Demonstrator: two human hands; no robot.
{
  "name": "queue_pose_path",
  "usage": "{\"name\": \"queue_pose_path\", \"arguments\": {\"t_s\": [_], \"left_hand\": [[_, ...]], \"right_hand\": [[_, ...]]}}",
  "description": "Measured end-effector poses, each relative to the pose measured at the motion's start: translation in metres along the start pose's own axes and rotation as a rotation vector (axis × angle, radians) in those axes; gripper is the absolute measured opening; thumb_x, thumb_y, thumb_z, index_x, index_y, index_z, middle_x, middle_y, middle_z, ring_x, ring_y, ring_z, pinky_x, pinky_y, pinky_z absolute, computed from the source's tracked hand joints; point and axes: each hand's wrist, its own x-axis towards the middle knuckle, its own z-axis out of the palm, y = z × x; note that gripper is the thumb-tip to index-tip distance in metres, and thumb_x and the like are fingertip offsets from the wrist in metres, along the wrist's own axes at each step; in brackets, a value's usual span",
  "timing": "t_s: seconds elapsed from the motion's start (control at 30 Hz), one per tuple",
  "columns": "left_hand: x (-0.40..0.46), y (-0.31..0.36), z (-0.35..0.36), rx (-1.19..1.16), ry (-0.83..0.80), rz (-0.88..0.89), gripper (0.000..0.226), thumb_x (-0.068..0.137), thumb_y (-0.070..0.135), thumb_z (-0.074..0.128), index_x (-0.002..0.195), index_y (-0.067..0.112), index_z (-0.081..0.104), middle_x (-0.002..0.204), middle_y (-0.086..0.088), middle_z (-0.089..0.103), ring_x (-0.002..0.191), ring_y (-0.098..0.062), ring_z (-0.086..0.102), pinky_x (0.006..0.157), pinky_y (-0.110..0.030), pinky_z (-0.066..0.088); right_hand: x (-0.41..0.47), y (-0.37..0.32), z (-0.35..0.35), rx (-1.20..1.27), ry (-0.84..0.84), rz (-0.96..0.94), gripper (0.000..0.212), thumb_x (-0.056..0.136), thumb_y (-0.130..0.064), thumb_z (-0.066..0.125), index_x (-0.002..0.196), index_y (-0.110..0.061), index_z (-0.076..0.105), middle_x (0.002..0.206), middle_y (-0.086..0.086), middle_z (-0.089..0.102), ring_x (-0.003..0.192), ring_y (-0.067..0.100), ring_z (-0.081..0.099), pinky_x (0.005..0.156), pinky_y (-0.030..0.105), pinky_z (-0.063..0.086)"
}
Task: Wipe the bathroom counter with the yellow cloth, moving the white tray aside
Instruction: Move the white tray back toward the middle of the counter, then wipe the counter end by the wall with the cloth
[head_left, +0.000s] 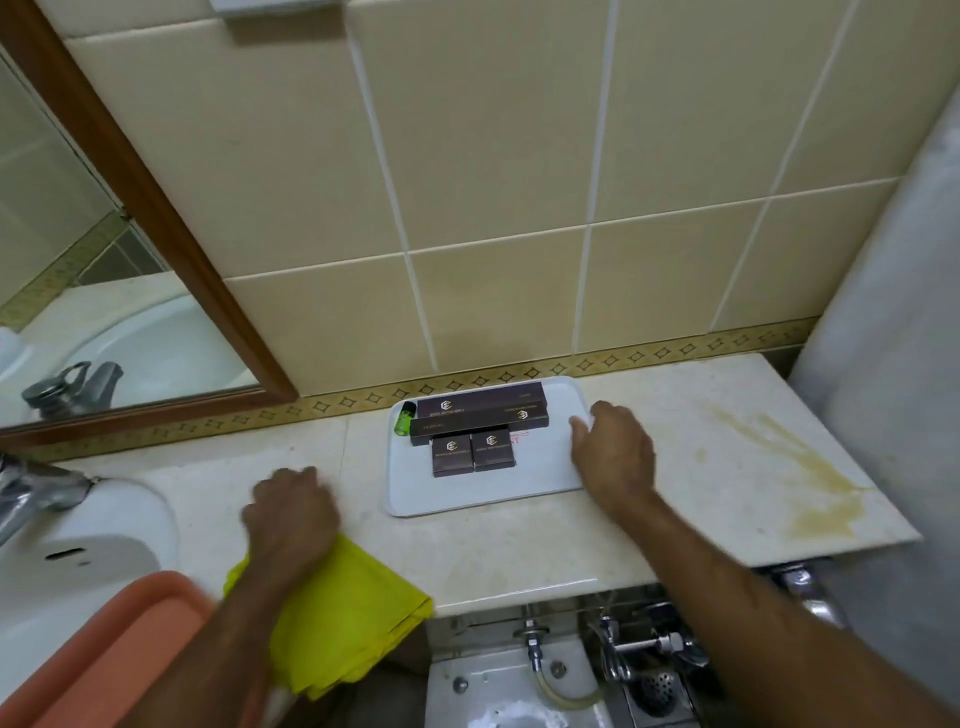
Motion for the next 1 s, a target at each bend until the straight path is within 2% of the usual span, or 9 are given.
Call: {"name": "queue_pose_path", "arguments": {"t_s": [0.1, 0.23, 0.33, 0.47, 0.6, 0.67, 0.77, 0.87, 1.0], "left_hand": [[0.010, -0.042, -0.004, -0.015, -0.271, -0.019, 0.039, 0.089, 0.041, 0.052, 0.115, 0.012, 0.054, 0.124, -0.016, 0.051, 0.114, -0.037, 0.048, 0.095, -0.046, 0.043], [0.010, -0.043, -0.037, -0.164, -0.423, 0.245, 0.015, 0.084, 0.024, 0.068, 0.087, 0.010, 0.064, 0.095, -0.007, 0.062, 0.096, -0.027, 0.059, 0.073, -0.031, 0.042], [-0.007, -0.030, -0.080, -0.115, -0.475, 0.505, 0.007, 0.088, 0.026, 0.064, 0.084, 0.022, 0.061, 0.090, 0.004, 0.062, 0.089, -0.013, 0.057, 0.073, -0.024, 0.042], [-0.055, 0.008, -0.147, -0.047, -0.469, 0.756, 0.006, 0.090, 0.039, 0.059, 0.094, 0.039, 0.055, 0.089, 0.020, 0.062, 0.086, 0.002, 0.056, 0.071, -0.016, 0.044], [-0.094, 0.069, -0.206, -0.105, -0.489, 0.964, 0.007, 0.092, 0.040, 0.056, 0.097, 0.041, 0.054, 0.092, 0.025, 0.061, 0.086, 0.004, 0.056, 0.069, -0.011, 0.044], [-0.095, 0.103, -0.220, -0.062, -0.443, 1.025, 0.007, 0.092, 0.039, 0.057, 0.099, 0.038, 0.055, 0.090, 0.019, 0.062, 0.085, -0.001, 0.057, 0.078, -0.023, 0.048], [-0.083, 0.169, -0.214, -0.012, -0.333, 1.072, 0.023, 0.090, 0.039, 0.060, 0.113, 0.035, 0.059, 0.104, 0.013, 0.066, 0.094, -0.012, 0.060, 0.085, -0.031, 0.049], [-0.063, 0.235, -0.176, -0.051, -0.255, 1.083, 0.035, 0.084, 0.044, 0.066, 0.114, 0.026, 0.064, 0.109, 0.004, 0.069, 0.097, -0.018, 0.062, 0.085, -0.035, 0.051], [-0.038, 0.315, -0.097, -0.055, -0.192, 1.057, 0.032, 0.082, 0.048, 0.066, 0.095, 0.019, 0.066, 0.095, -0.005, 0.068, 0.086, -0.021, 0.057, 0.069, -0.030, 0.039]], "right_hand": [[-0.066, -0.012, 0.007, 0.203, -0.014, -0.108, 0.033, 0.096, -0.034, 0.056, 0.115, -0.010, 0.067, 0.105, 0.010, 0.070, 0.090, 0.026, 0.066, 0.072, 0.027, 0.044], [-0.127, -0.032, 0.032, 0.395, -0.275, -0.264, 0.034, 0.092, -0.035, 0.059, 0.118, -0.014, 0.065, 0.109, 0.008, 0.067, 0.096, 0.022, 0.063, 0.084, 0.032, 0.052], [-0.144, -0.042, 0.041, 0.535, -0.535, -0.352, 0.067, 0.082, -0.048, 0.070, 0.141, -0.022, 0.049, 0.142, 0.002, 0.052, 0.129, 0.015, 0.047, 0.109, 0.029, 0.039], [-0.149, -0.045, 0.033, 0.692, -0.864, -0.321, 0.110, 0.059, -0.053, 0.087, 0.147, -0.051, 0.022, 0.159, -0.014, 0.029, 0.141, 0.006, 0.028, 0.113, 0.029, 0.030], [-0.150, -0.033, 0.001, 0.887, -1.062, -0.235, 0.063, 0.068, -0.037, 0.085, 0.125, -0.023, 0.063, 0.123, 0.006, 0.070, 0.109, 0.026, 0.067, 0.098, 0.050, 0.053], [-0.150, -0.012, -0.017, 0.996, -1.035, -0.157, 0.051, 0.073, -0.034, 0.082, 0.117, -0.012, 0.069, 0.111, 0.009, 0.074, 0.099, 0.026, 0.071, 0.093, 0.049, 0.056], [-0.149, 0.036, -0.047, 1.222, -0.925, 0.006, 0.050, 0.076, -0.026, 0.081, 0.123, -0.012, 0.067, 0.120, 0.009, 0.072, 0.111, 0.029, 0.068, 0.097, 0.047, 0.054], [-0.143, 0.078, -0.069, 1.365, -0.644, 0.229, 0.044, 0.073, -0.022, 0.080, 0.113, -0.007, 0.070, 0.110, 0.017, 0.075, 0.103, 0.037, 0.069, 0.088, 0.050, 0.057], [-0.113, 0.122, -0.083, 0.961, -0.299, 0.502, 0.019, 0.081, -0.025, 0.078, 0.085, -0.008, 0.069, 0.079, 0.016, 0.073, 0.056, 0.031, 0.069, 0.048, 0.045, 0.058]]}}
